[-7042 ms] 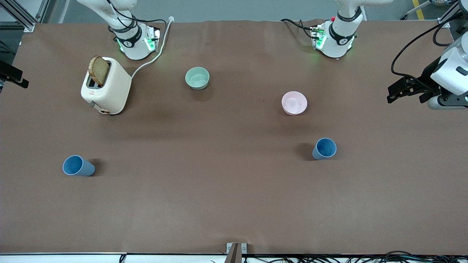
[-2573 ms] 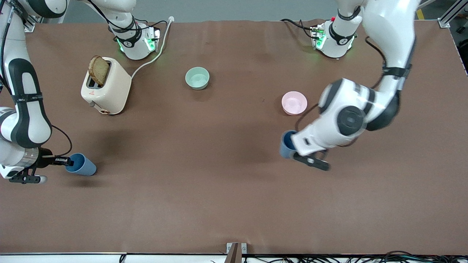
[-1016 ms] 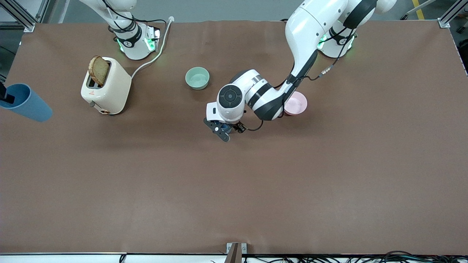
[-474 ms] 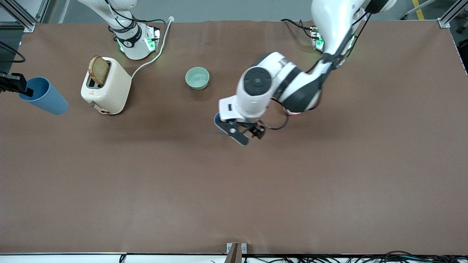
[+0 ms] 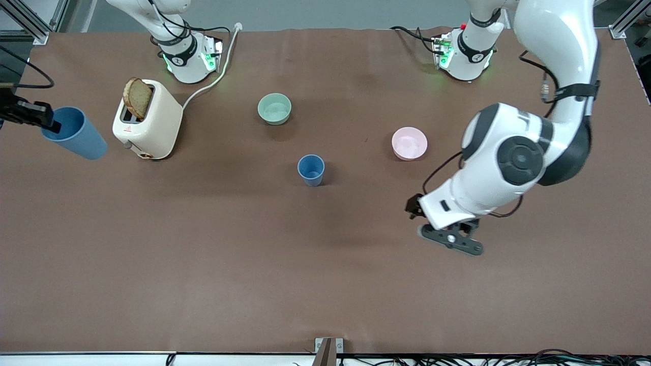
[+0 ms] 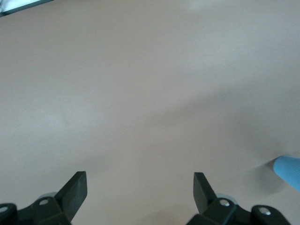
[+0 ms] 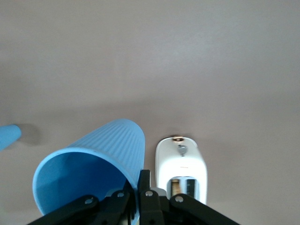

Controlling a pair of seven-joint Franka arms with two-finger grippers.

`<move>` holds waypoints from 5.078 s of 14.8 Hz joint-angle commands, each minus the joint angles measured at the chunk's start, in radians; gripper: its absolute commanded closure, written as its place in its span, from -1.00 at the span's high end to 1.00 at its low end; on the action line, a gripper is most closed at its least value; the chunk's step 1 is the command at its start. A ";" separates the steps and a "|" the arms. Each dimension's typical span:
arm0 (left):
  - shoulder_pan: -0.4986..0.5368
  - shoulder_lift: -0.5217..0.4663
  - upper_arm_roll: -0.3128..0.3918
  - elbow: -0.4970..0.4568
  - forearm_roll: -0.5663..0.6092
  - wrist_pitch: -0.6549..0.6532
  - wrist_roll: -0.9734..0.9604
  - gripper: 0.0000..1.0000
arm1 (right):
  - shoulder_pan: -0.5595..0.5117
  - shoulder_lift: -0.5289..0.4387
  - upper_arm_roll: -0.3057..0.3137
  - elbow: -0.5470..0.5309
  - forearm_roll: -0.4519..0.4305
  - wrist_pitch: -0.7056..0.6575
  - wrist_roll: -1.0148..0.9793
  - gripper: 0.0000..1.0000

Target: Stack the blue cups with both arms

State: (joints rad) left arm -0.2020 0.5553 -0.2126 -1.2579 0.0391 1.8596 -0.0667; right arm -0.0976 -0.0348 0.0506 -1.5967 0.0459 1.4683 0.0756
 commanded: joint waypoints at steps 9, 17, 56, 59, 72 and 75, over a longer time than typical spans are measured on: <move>0.151 -0.339 0.233 -0.113 -0.058 -0.212 -0.044 1.00 | 0.409 0.015 0.003 -0.135 0.058 0.223 0.491 -0.99; 0.214 -0.416 0.226 -0.118 -0.096 -0.287 -0.009 1.00 | 0.668 0.134 0.037 -0.293 0.058 0.625 0.874 -0.99; 0.194 -0.517 0.177 -0.291 -0.042 -0.218 0.002 1.00 | 0.114 -0.005 -0.057 0.078 -0.055 0.066 0.093 1.00; 0.150 -0.517 0.193 -0.287 -0.027 -0.212 0.002 1.00 | 0.110 -0.002 -0.093 0.089 -0.040 0.034 0.009 1.00; 0.156 -0.522 0.183 -0.268 -0.021 -0.246 -0.001 1.00 | 0.002 0.021 -0.040 0.144 -0.040 -0.023 -0.053 1.00; 0.158 -0.520 0.187 -0.253 -0.033 -0.263 0.004 1.00 | 0.010 0.022 -0.041 0.139 -0.041 -0.022 -0.050 1.00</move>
State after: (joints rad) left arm -0.0474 0.0445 -0.0262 -1.5267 0.0066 1.6198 -0.0807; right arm -0.0677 -0.0205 -0.0089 -1.4751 0.0033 1.4629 0.0316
